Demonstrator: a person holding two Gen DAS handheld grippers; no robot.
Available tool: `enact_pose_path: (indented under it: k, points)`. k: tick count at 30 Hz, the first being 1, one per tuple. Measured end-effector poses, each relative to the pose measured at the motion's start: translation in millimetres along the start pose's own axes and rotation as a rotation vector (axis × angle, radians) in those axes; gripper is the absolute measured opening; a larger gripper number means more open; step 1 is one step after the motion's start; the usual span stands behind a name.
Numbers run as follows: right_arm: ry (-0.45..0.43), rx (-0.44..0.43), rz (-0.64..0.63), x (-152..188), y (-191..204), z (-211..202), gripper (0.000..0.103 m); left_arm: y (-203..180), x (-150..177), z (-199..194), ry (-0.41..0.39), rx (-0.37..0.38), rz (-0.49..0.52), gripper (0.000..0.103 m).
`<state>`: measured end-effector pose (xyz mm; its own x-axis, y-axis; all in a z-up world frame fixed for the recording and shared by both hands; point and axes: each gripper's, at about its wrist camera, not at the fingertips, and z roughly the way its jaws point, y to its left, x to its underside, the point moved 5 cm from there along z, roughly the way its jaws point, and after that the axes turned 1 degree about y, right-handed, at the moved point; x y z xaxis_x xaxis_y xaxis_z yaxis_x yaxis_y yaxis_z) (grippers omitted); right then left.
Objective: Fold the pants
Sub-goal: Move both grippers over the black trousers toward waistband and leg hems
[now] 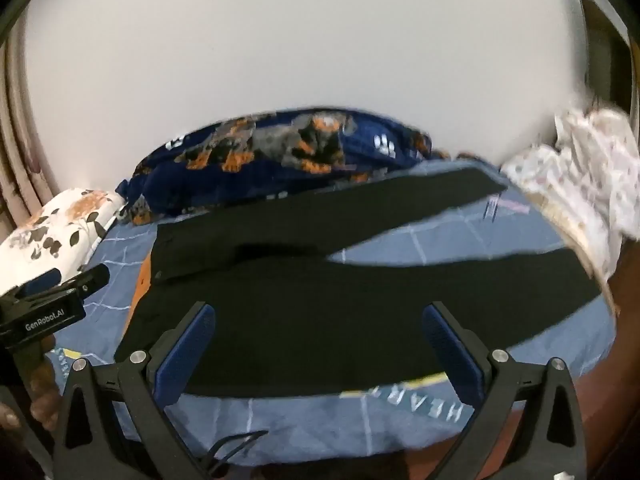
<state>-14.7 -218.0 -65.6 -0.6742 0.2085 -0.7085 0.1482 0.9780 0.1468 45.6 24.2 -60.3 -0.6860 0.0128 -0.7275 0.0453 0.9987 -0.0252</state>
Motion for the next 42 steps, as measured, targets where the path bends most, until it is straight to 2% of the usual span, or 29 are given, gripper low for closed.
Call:
enact_pose_path:
  k: [7, 10, 13, 17, 23, 28, 35, 41, 42]
  points:
    - [0.070, 0.031, 0.069, 47, -4, -1, 0.103, 1, 52, 4, 0.079, 0.012, 0.037, 0.103]
    - [0.068, 0.054, 0.055, 57, -2, -8, 0.103, 8, 73, 2, 0.120, 0.020, 0.009, 0.103]
    - [0.079, 0.023, 0.051, 66, 4, -12, 0.103, 15, 84, -2, 0.147, 0.025, -0.031, 0.103]
    - [0.099, -0.036, 0.037, 73, 16, -17, 0.103, 20, 84, -20, 0.116, 0.017, -0.044, 0.103]
    - [0.031, -0.122, 0.015, 74, 27, -34, 0.103, 11, 74, -50, 0.051, 0.021, -0.001, 0.103]
    - [0.007, -0.136, -0.009, 71, 34, -41, 0.103, 6, 72, -61, 0.030, 0.056, 0.007, 0.103]
    - [0.014, -0.113, 0.037, 68, 23, -40, 0.103, -1, 73, -72, 0.007, 0.110, 0.022, 0.103]
    - [0.030, -0.126, 0.047, 68, 20, -37, 0.103, -10, 78, -64, 0.055, 0.141, 0.058, 0.103]
    - [0.024, -0.128, 0.044, 67, 20, -37, 0.103, -9, 78, -64, 0.056, 0.166, 0.049, 0.103]
